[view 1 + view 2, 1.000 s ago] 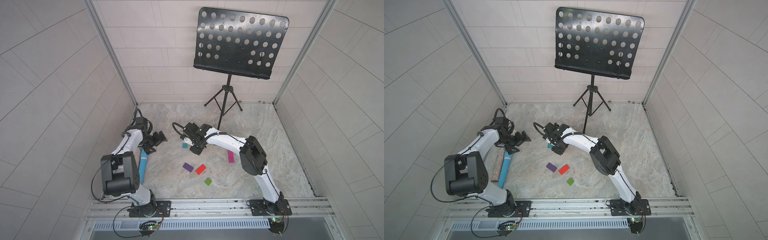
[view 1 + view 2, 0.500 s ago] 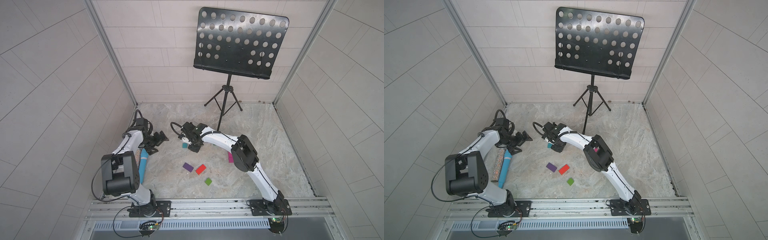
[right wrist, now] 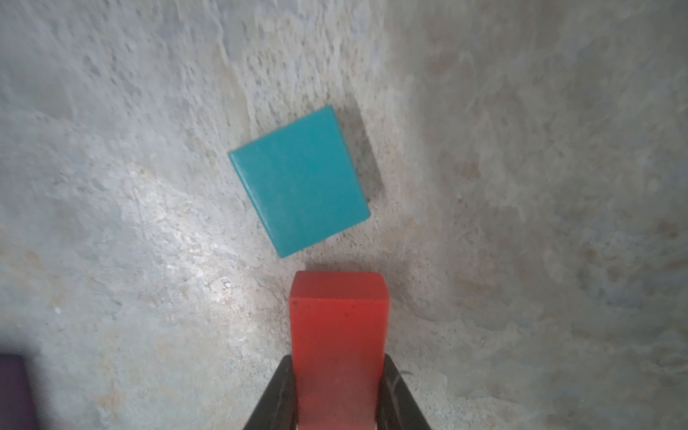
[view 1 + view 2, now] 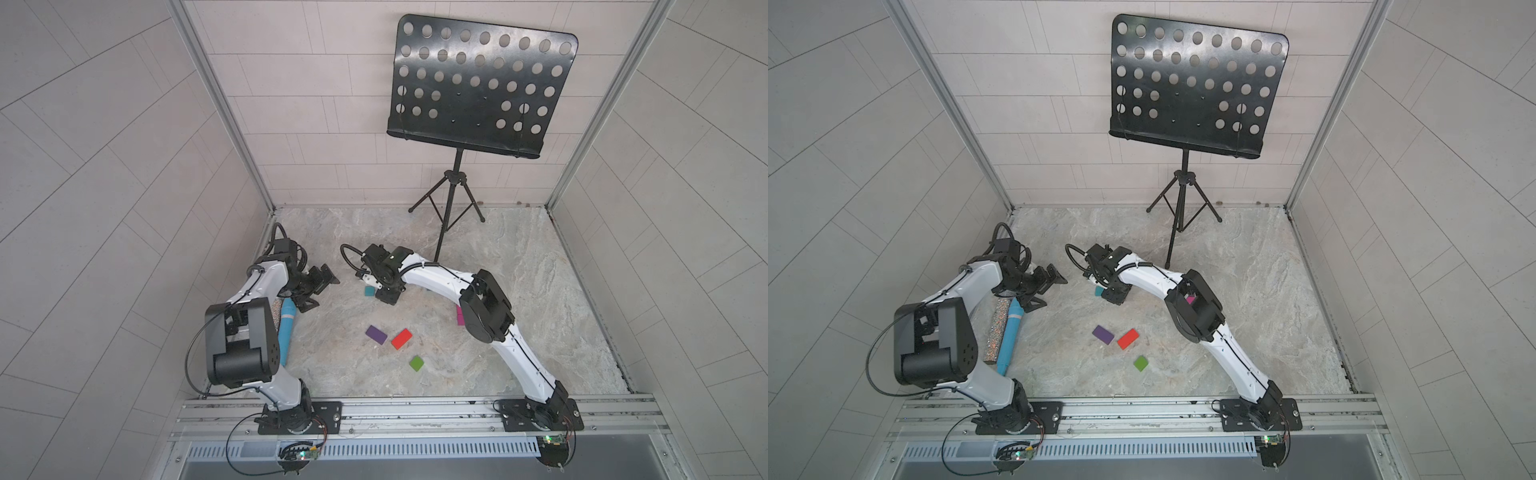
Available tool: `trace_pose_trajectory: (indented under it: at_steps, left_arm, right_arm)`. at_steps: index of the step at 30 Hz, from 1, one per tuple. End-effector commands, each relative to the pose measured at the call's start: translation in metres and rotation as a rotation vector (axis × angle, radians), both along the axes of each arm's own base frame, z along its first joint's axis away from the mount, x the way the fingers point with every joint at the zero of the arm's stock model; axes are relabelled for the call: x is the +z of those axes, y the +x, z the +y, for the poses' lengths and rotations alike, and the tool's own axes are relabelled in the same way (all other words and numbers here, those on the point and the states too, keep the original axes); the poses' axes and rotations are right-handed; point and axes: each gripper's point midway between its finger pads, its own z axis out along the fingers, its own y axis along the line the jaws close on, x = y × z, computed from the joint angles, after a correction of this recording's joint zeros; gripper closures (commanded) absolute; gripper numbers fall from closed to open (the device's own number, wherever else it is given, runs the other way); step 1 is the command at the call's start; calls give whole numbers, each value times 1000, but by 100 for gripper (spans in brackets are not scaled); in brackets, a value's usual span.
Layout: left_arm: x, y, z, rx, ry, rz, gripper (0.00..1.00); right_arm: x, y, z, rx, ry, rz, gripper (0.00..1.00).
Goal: Assemble the number 7 with building blocks
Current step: Place the building block at the center of the board.
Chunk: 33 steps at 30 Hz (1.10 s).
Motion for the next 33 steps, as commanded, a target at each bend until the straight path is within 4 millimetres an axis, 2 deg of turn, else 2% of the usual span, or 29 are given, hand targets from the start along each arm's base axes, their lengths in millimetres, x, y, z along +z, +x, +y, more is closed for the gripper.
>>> trace_pose_trajectory:
  at_steps: [1,8,10,12,15,19,22,24,28,30,33]
  left_arm:
    - [-2,-1,-2,-2,-1,8,0]
    - [-4,-2,-3,-2,5,14,0]
    - [-5,-1,-3,-2,5,16,0]
    - [-4,-1,-4,-3,4,16,0]
    - [-2,2,-6,-11,19,5,0]
    - [9,10,-20,-123,120,-39,0]
    - [8,16,-41,-216,157,-34,0]
    - [2,19,-51,-234,136,-14,0]
    - [-3,25,-65,-288,122,-11,5]
    - [-8,26,-70,-299,105,2,11]
    - [-13,28,-75,-316,87,13,21]
  right_arm:
    - [-6,-4,1,30,-17,22,70]
    - [6,-1,5,12,11,10,46]
    - [16,-1,6,9,28,-1,44]
    - [32,1,4,-6,39,-23,42]
    - [65,6,-5,-78,74,-72,41]
    - [113,15,-33,-336,210,-94,42]
    - [130,15,-56,-512,378,-23,46]
    - [129,15,-71,-642,494,58,49]
    - [100,9,-95,-850,619,242,56]
    - [90,-1,-90,-864,636,308,58]
    - [82,-16,-71,-843,651,393,59]
